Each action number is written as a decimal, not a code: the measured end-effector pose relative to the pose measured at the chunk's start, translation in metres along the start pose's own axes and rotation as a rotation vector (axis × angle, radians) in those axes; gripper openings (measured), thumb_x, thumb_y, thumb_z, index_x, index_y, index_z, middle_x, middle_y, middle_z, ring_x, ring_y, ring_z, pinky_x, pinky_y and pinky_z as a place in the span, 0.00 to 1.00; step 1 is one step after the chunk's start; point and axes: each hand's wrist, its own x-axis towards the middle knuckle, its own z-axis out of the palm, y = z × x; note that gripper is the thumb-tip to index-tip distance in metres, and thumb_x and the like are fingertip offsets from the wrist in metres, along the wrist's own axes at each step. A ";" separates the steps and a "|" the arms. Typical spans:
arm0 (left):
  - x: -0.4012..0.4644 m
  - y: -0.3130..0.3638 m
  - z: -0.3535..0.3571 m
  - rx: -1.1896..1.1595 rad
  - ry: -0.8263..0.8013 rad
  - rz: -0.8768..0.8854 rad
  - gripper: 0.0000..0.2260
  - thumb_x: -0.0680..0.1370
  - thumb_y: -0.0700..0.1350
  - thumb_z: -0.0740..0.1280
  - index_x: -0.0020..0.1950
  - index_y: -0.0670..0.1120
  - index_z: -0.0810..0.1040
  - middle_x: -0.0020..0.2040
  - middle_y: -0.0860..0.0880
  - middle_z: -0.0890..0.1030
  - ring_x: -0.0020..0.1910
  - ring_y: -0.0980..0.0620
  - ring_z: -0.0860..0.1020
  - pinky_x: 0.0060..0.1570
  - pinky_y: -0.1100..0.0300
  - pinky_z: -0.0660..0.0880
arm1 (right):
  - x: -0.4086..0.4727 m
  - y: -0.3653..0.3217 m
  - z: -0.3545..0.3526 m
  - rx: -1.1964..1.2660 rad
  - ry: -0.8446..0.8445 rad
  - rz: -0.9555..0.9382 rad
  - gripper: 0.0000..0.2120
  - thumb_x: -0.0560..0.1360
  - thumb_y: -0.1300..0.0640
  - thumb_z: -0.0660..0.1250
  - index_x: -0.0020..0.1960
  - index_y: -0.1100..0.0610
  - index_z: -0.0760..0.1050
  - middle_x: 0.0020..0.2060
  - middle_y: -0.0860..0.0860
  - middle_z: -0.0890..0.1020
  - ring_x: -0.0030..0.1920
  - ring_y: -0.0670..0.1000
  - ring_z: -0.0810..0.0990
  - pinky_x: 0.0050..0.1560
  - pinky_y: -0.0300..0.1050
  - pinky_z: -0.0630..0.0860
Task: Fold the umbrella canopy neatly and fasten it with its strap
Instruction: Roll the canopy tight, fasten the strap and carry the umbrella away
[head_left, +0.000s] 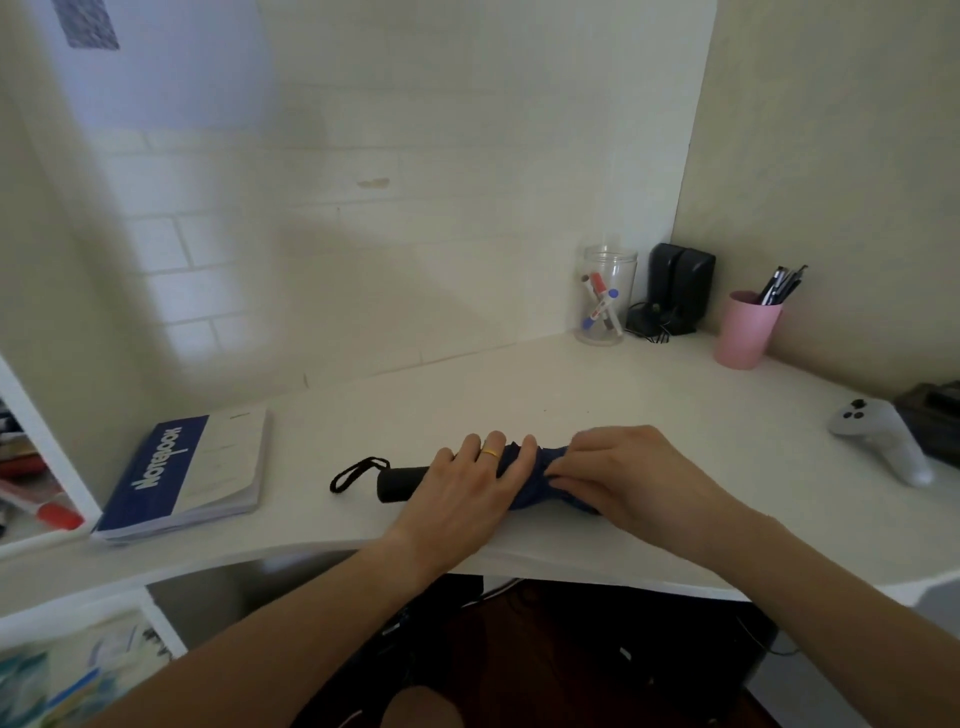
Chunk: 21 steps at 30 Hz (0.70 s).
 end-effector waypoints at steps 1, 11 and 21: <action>-0.002 -0.001 -0.001 0.021 0.043 0.029 0.25 0.79 0.41 0.61 0.77 0.43 0.63 0.57 0.38 0.76 0.45 0.41 0.76 0.35 0.49 0.74 | 0.003 0.002 -0.002 0.031 -0.016 0.037 0.10 0.78 0.53 0.65 0.47 0.53 0.85 0.37 0.49 0.83 0.35 0.49 0.80 0.36 0.47 0.78; -0.015 0.002 -0.005 0.148 0.242 0.068 0.19 0.82 0.40 0.55 0.73 0.41 0.69 0.56 0.39 0.78 0.49 0.41 0.78 0.44 0.46 0.76 | 0.006 0.024 0.022 0.532 0.045 0.481 0.07 0.70 0.56 0.79 0.48 0.54 0.88 0.46 0.46 0.89 0.44 0.43 0.86 0.50 0.44 0.83; -0.016 -0.001 -0.001 0.115 0.322 0.088 0.16 0.83 0.37 0.55 0.69 0.38 0.72 0.54 0.40 0.79 0.47 0.41 0.78 0.43 0.47 0.77 | 0.029 0.036 0.010 0.763 -0.119 0.755 0.07 0.64 0.59 0.83 0.41 0.57 0.88 0.37 0.53 0.89 0.43 0.53 0.87 0.50 0.50 0.84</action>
